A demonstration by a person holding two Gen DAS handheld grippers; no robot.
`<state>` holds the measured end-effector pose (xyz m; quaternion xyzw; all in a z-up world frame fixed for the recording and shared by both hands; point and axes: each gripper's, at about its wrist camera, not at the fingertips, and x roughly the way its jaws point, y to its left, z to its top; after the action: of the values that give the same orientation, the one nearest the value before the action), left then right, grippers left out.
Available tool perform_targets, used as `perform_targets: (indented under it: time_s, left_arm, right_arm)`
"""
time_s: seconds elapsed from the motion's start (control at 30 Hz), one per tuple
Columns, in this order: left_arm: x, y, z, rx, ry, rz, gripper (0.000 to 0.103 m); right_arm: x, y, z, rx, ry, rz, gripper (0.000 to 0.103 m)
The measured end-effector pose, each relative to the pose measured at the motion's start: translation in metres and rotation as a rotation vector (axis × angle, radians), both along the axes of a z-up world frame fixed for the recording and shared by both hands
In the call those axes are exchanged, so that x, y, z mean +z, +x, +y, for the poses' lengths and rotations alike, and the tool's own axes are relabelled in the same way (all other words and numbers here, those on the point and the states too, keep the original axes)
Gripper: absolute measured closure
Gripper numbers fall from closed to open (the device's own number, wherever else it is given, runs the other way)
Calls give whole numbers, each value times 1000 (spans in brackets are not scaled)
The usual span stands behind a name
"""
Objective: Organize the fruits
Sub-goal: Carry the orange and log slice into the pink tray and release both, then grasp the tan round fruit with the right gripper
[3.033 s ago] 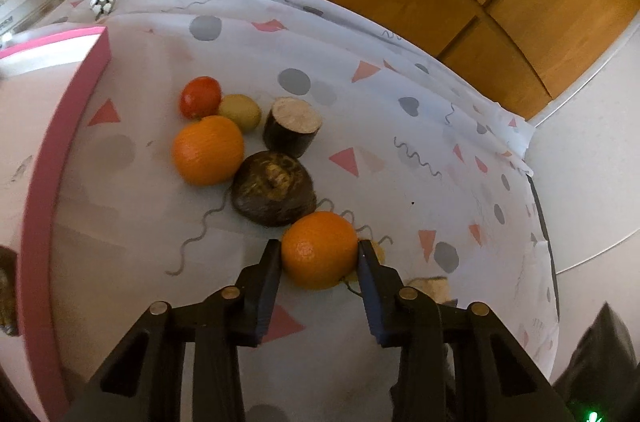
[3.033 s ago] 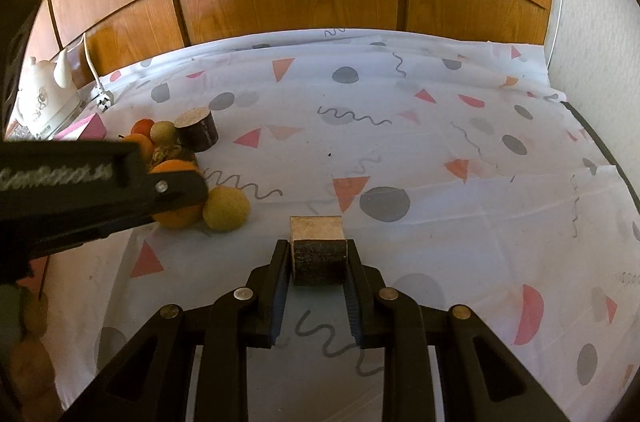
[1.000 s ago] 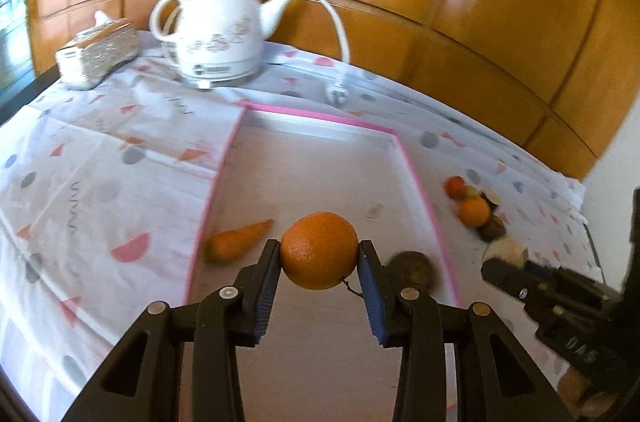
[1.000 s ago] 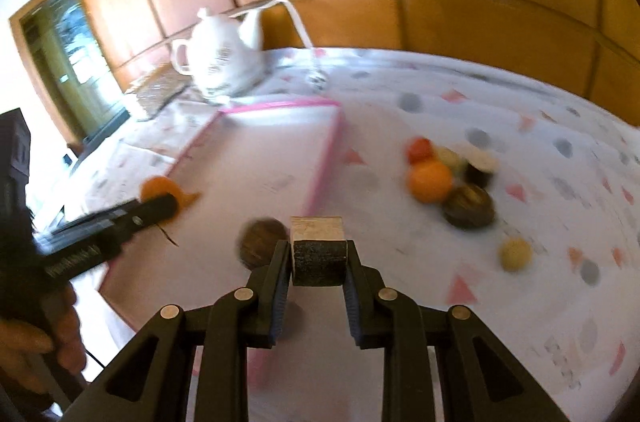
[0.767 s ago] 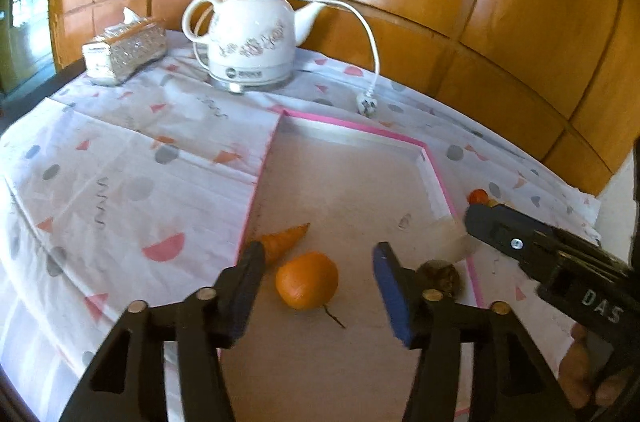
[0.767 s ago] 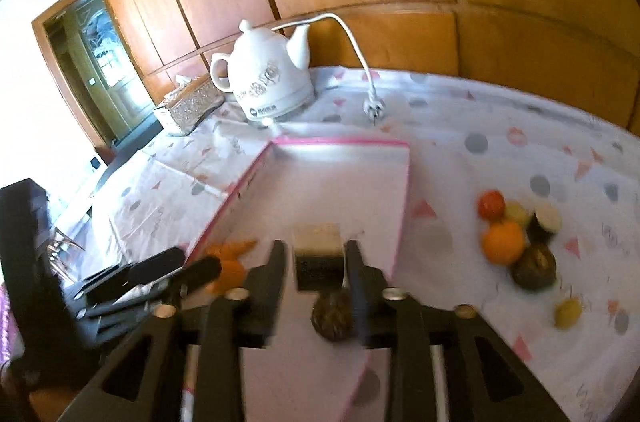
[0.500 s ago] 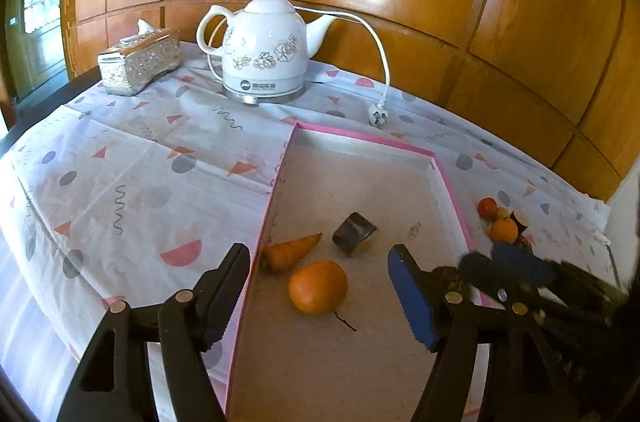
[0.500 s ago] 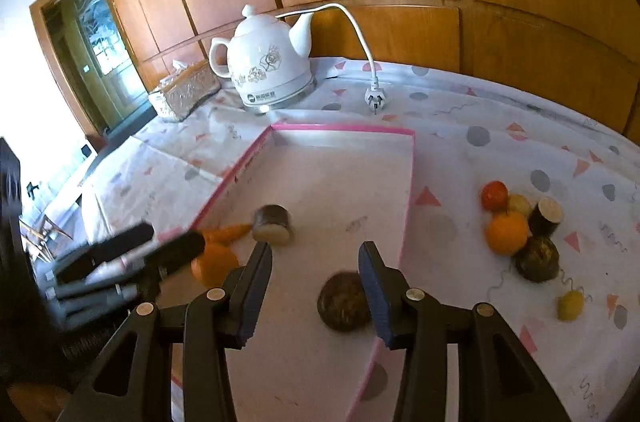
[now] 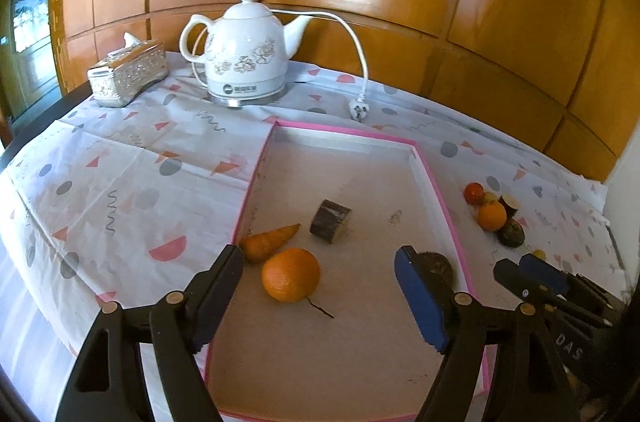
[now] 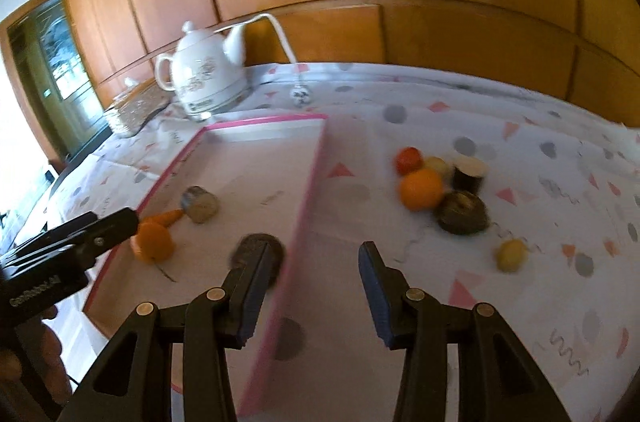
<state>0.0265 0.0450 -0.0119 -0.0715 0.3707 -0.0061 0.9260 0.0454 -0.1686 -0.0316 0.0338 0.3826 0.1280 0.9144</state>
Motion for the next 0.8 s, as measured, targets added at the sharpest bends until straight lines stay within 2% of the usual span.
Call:
perform_targets:
  time_s: [0.23, 0.53, 0.8]
  left_arm:
    - [-2, -4, -16, -61, -2, 0, 24]
    - [-6, -6, -41, -177, -26, 20, 24]
    - [-7, -7, -57, -245, -43, 26, 24]
  right_arm:
    - [-10, -10, -39, -99, -5, 13, 57]
    - [-33, -21, -101, -260, 0, 75, 57]
    - [-41, 1, -124, -308, -1, 97, 57]
